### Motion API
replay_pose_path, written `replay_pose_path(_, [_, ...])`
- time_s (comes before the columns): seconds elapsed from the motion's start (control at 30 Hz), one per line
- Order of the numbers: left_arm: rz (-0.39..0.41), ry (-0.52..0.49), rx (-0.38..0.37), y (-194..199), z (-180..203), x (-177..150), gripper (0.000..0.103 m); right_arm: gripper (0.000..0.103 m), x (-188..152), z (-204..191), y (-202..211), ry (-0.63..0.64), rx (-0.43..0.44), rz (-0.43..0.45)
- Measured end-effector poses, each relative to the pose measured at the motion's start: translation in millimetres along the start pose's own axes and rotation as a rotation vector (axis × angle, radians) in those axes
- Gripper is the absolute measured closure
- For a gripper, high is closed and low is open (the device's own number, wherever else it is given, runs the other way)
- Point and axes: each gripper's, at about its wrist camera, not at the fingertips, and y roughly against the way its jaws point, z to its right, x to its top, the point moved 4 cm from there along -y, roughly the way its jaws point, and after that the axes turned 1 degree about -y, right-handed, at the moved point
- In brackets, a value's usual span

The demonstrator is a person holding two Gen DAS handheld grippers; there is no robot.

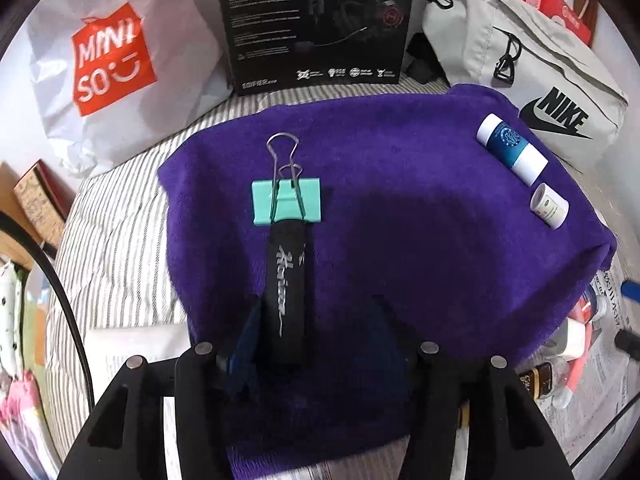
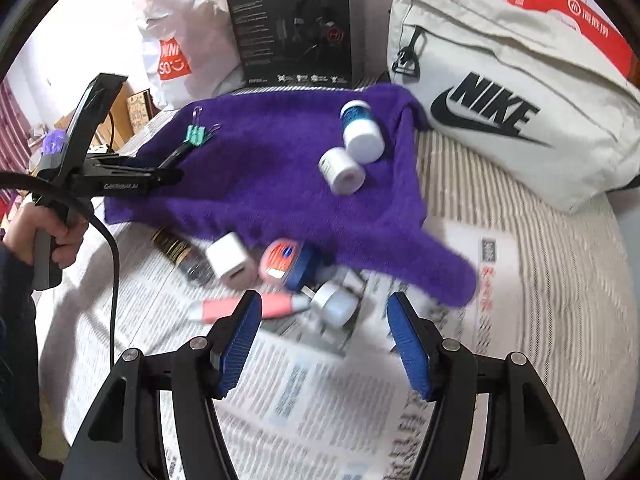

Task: Organize rigid objects
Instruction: 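Lower the case onto the towel beside the clip while the right tool grasps a white cap, then reach the left tool toward the black-and-gold bottle while the right tool lifts the white cap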

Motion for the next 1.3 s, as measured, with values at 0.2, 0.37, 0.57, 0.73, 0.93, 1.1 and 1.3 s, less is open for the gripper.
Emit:
replay_pose_path(0.2, [0.05, -0.003, 0.055, 41, 0, -17, 0.05, 0.039, 1, 1, -12, -0.06, -0.006, 0.007])
replay_pose_path(0.37, [0.08, 0.016, 0.047, 71, -7, -47, 0.05, 0.043, 5, -6, -25, -0.009, -0.052, 0.005])
replay_pose_path(0.57, [0.075, 0.078, 0.022, 84, -22, -85, 0.049, 0.055, 1, 10, -25, -0.011, -0.065, 0.017])
replay_pose_path(0.73, [0.054, 0.122, 0.008, 79, -23, -108, 0.049, 0.061, -3, 18, -28, -0.013, -0.078, -0.008])
replay_pose_path(0.93, [0.042, 0.116, -0.012, 70, -8, -119, 0.049, 0.061, -1, 17, -33, 0.0, -0.086, 0.047])
replay_pose_path(1.1, [0.031, 0.117, -0.034, 66, 1, -127, 0.049, 0.07, 1, 13, -36, 0.03, -0.099, 0.079])
replay_pose_path(1.3, [0.052, 0.112, -0.063, 71, 12, -128, 0.049, 0.073, -4, 11, -28, 0.032, -0.089, 0.05])
